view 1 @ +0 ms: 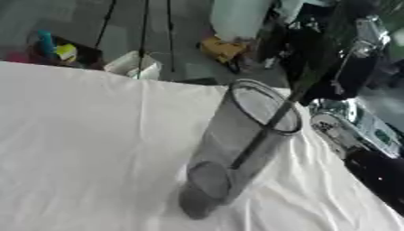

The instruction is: Arrange flowers into the vase.

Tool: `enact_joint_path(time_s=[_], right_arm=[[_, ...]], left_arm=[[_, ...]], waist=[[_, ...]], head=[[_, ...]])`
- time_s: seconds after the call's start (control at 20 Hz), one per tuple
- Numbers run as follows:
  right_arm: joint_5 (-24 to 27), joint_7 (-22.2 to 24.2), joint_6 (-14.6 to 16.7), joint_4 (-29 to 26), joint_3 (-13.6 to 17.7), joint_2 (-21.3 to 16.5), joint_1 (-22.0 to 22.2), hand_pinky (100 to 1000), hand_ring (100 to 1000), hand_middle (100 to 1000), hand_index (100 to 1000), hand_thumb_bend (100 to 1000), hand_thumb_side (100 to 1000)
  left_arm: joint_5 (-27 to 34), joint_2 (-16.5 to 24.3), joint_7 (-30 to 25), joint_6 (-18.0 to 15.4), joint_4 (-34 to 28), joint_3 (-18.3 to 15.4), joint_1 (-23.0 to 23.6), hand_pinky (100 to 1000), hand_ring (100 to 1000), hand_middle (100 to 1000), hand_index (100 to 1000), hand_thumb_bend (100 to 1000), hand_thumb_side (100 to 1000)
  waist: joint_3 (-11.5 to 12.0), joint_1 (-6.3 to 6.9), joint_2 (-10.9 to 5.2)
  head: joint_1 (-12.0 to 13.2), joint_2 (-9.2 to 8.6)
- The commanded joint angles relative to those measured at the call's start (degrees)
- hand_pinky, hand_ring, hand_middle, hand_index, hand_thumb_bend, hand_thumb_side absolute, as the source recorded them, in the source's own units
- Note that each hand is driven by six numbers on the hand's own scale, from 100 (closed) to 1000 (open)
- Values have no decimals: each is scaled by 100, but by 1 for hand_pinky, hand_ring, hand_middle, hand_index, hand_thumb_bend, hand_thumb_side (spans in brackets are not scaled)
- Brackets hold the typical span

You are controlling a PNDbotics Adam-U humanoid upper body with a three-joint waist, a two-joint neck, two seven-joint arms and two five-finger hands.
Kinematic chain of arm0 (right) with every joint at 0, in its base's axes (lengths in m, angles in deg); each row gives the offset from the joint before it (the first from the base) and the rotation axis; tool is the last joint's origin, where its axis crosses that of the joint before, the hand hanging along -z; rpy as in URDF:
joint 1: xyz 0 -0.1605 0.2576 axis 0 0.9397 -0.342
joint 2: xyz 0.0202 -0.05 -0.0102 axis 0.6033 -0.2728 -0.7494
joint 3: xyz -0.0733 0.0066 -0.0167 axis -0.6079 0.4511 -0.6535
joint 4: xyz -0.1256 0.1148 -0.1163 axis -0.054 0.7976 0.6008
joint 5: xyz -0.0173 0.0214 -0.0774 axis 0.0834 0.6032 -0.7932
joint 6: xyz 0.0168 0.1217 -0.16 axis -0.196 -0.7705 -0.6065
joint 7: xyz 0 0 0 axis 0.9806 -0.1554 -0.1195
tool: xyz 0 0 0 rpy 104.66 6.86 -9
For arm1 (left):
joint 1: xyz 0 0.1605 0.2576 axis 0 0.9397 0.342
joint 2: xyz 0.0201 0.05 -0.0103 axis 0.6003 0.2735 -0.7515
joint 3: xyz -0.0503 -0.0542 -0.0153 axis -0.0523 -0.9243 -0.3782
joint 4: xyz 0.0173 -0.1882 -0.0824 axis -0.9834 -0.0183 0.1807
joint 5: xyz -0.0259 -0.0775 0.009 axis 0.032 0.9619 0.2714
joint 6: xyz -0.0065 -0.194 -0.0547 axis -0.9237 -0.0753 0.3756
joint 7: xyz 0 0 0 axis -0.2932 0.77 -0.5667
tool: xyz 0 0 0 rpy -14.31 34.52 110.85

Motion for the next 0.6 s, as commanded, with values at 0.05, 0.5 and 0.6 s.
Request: enact_joint_path(time_s=[0.05, 0.5, 0.6], right_arm=[[-29, -104, 30, -62, 88, -196, -25, 404, 416, 100, 179, 100, 1000], [-96, -483, -93, -62, 84, -161, 3, 410, 421, 100, 180, 100, 1000], [-76, -493, -105, -62, 87, -169, -23, 409, 422, 100, 180, 100, 1000]], left_arm=[[47, 12, -2, 31, -78, 49, -64, 633, 725, 900, 830, 209, 1000], [95, 19, -2, 79, -78, 45, -72, 632, 724, 900, 829, 213, 1000], [103, 20, -3, 94, -78, 42, -67, 632, 724, 900, 828, 214, 1000]], waist=[[-18, -65, -202], [-21, -111, -257], [-24, -123, -273]], head=[[-8, -35], [-12, -34], [-16, -21]])
